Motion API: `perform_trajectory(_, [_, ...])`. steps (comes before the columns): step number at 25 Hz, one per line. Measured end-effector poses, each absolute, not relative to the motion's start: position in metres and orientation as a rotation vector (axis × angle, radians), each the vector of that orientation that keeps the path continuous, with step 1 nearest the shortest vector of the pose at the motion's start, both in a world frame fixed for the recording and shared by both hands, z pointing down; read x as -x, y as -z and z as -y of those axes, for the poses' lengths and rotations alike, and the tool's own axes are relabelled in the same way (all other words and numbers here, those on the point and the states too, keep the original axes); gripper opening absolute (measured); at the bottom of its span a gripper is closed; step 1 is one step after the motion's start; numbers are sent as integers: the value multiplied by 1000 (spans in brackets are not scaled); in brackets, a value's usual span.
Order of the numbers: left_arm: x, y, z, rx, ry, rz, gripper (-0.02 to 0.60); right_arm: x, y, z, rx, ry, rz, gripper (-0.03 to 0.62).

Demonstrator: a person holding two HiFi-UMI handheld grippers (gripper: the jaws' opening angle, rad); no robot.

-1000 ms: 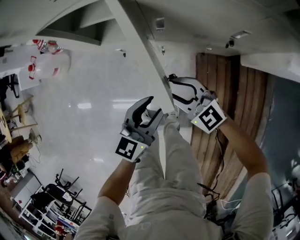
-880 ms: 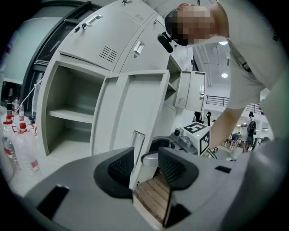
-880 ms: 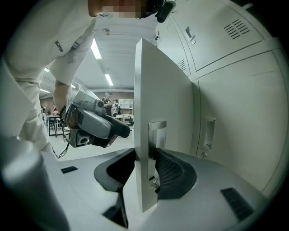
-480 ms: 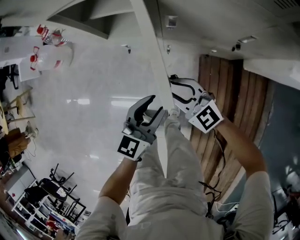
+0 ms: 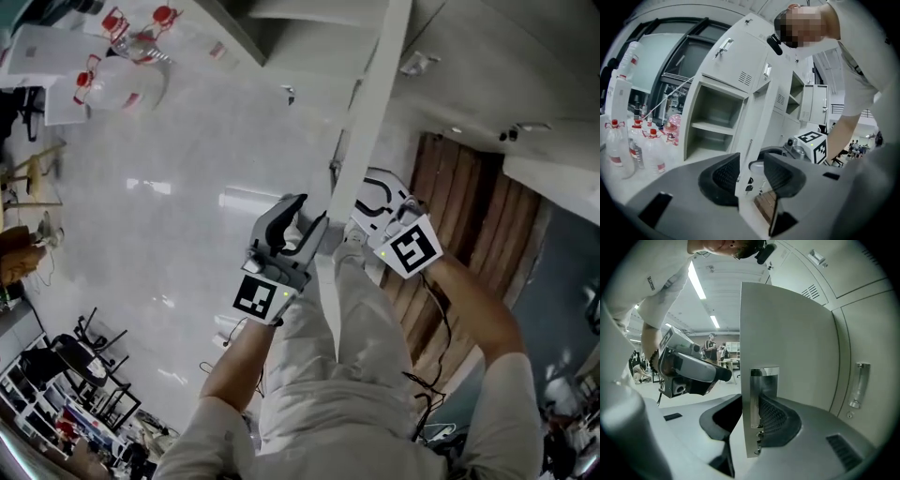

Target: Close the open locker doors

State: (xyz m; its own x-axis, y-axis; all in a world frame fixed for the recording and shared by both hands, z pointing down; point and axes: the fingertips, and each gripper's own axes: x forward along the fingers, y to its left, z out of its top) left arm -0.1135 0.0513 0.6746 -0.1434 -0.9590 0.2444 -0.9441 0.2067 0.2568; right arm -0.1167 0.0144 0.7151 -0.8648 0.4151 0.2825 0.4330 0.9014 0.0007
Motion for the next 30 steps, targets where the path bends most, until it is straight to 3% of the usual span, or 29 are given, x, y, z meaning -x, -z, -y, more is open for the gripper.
perform_trajectory(7, [184, -681, -94, -1702, -7, 2200, 131, 186, -706, -43, 613, 65, 2810, 114])
perform_trajectory(8, [195, -684, -95, -1698, -48, 2206, 110, 197, -705, -45, 597, 61, 2814, 114])
perform_trajectory(10, [216, -691, -97, -1686, -95, 2210, 7, 219, -702, -52, 561, 52, 2827, 112])
perform_trajectory(30, [329, -705, -62, -1720, 24, 2245, 5, 366, -697, -16, 165, 88, 2931, 49])
